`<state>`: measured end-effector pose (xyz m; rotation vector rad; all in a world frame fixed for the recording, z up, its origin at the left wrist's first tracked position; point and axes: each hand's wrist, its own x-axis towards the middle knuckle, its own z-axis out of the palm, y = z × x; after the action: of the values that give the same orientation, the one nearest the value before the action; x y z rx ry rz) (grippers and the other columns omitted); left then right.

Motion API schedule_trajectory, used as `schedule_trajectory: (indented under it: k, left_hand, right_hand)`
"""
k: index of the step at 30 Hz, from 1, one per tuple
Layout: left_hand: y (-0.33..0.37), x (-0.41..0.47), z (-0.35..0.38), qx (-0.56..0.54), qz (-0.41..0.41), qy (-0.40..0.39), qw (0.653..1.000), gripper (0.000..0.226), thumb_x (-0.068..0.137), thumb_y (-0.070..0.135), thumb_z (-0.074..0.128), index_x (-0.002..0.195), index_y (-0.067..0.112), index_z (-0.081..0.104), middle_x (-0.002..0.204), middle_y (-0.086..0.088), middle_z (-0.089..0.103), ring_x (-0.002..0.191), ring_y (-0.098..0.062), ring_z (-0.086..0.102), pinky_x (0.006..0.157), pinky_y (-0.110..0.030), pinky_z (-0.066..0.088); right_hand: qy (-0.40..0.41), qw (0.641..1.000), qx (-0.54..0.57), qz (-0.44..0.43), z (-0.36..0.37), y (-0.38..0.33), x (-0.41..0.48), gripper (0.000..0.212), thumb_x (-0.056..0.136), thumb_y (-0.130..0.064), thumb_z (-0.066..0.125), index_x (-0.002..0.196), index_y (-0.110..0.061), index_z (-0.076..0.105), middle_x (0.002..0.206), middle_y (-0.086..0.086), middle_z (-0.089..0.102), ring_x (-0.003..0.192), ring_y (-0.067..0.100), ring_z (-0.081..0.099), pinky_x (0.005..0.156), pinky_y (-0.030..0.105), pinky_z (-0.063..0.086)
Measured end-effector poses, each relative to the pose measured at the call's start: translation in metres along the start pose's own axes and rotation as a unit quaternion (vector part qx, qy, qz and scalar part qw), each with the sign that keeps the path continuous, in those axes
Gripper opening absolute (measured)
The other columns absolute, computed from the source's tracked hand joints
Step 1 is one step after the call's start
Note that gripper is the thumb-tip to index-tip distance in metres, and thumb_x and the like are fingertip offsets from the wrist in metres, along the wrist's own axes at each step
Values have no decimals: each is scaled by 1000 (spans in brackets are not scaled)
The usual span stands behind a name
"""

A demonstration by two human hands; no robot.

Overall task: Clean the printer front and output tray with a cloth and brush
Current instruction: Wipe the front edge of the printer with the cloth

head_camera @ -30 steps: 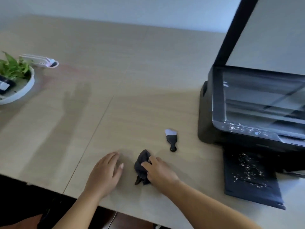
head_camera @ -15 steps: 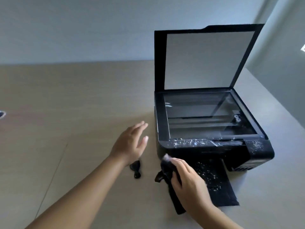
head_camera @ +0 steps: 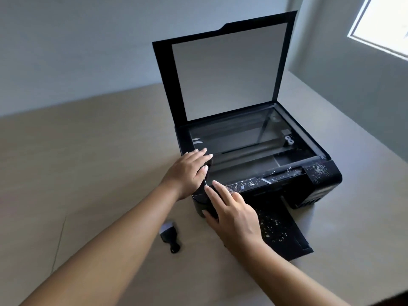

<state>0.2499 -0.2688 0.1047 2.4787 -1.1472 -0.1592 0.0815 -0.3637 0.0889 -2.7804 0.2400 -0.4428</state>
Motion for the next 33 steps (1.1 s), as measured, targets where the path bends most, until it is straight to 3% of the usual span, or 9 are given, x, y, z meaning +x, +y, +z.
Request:
schedule_trajectory:
  k: [5,10,16,21,23,25,27,30,33]
  left_hand:
    - [-8,4,15,-25,16,26,999,53,95,34,31,144,17,45,155,-3,34,146,-20,24,118,-29,7]
    - [-11,5,19,-27,24,30,999,55,93,29,30,145,18,42,157,-2,31,146,-20,22,119,-31,8]
    - [-13,6,21,-35,25,53,998,65,89,40,18,142,17,47,153,-2,39,142,-23,30,118,-34,17]
    - [-15,9,22,-31,26,65,997,64,89,39,19,141,17,49,151,0,41,141,-22,32,117,-37,21]
    - [-15,9,23,-32,24,67,997,64,88,40,19,141,18,49,151,1,41,141,-22,32,117,-37,21]
    - [-15,9,24,-34,24,69,997,64,88,40,19,141,19,49,151,1,42,141,-21,32,116,-37,21]
    - [-15,10,24,-34,24,73,996,64,88,40,19,141,19,50,151,2,42,140,-21,32,116,-36,20]
    - [-13,10,23,-30,21,74,997,64,88,40,19,141,20,49,151,3,41,140,-20,32,115,-34,18]
    - [-14,10,23,-26,19,71,997,65,88,40,18,142,21,48,152,4,41,141,-20,31,115,-33,17]
  right_hand:
    - [44,999,-20,18,8,4,-7,56,73,-27,73,126,-23,56,137,-2,55,91,21,64,56,30,55]
    - [59,994,9,87,11,-8,-10,46,76,-28,74,119,-27,57,126,-2,50,83,23,62,48,33,52]
    - [41,998,-27,34,-2,8,-7,44,82,-35,67,125,-34,55,131,-11,50,85,18,62,48,31,53]
    - [110,992,22,62,12,-5,-10,53,83,-34,71,130,-22,52,135,0,54,106,20,62,72,31,57]
    - [92,994,10,54,16,-3,-9,55,85,-46,63,132,-19,51,140,1,51,108,21,57,85,32,53]
    - [56,998,-22,34,18,1,-14,60,87,-50,57,138,-21,46,148,-2,42,100,24,56,85,37,52]
    - [55,998,-32,5,18,6,-21,61,85,-34,61,143,-25,42,152,-5,35,91,24,51,82,38,52]
    - [97,995,12,17,13,9,-27,71,78,-4,67,141,-26,43,148,-1,37,94,25,49,85,36,52]
    - [163,985,38,40,11,4,-19,52,83,-12,67,132,-18,51,143,3,46,102,27,49,93,32,44]
